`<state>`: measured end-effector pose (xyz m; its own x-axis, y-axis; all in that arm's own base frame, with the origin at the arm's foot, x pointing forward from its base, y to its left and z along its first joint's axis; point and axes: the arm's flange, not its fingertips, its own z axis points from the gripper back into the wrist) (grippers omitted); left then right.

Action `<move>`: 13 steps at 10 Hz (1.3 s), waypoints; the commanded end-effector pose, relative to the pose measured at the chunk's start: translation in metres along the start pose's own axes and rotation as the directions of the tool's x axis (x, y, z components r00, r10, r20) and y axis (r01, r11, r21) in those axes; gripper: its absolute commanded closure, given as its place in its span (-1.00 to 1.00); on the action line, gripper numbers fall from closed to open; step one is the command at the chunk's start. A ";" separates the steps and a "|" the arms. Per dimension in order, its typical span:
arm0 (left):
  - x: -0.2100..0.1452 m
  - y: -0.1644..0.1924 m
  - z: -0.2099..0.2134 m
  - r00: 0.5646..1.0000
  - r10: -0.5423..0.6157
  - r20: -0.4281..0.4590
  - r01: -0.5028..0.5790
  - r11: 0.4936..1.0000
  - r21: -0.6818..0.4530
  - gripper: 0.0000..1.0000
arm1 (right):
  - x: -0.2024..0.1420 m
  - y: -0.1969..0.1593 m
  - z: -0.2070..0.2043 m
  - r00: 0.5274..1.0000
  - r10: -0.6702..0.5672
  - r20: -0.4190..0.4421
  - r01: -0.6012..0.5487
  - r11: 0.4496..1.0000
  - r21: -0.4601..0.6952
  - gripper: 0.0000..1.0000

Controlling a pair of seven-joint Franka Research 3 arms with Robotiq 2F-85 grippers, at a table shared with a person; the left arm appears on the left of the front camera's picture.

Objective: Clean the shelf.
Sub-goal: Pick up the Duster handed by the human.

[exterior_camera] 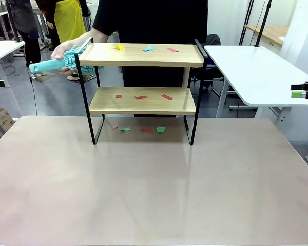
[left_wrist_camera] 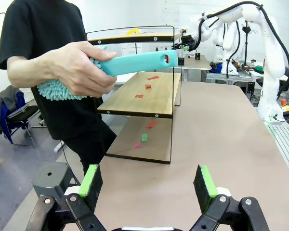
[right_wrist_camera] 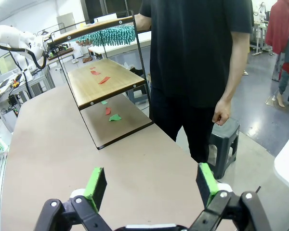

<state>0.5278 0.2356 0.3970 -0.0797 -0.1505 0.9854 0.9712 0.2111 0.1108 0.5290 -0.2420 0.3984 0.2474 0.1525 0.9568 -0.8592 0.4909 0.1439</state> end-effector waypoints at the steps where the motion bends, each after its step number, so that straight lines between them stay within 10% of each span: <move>1: 0.000 0.000 0.000 1.000 0.000 0.002 0.000 1.000 -0.001 -1.00 | 0.002 0.002 0.000 1.000 0.002 0.003 -0.002 1.000 -0.002 -1.00; 5: 0.000 0.000 0.000 1.000 0.000 0.000 0.000 1.000 0.000 -1.00 | 0.002 0.002 0.000 1.000 0.002 0.003 -0.002 1.000 -0.002 -1.00; 8: 0.110 -0.003 0.008 0.969 0.056 -0.241 -0.024 0.991 0.134 -1.00 | 0.002 0.002 0.000 1.000 0.002 0.003 -0.002 1.000 -0.002 -1.00; 13: 0.230 -0.032 -0.055 0.739 0.329 -0.587 -0.079 0.909 0.410 -1.00 | 0.002 0.002 0.000 1.000 0.002 0.003 -0.002 1.000 -0.002 -1.00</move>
<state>0.5020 0.1657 0.6236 0.2628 -0.6023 0.7537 0.8313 0.5379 0.1400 0.5287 -0.2427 0.3985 0.2474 0.1520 0.9569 -0.8586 0.4921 0.1438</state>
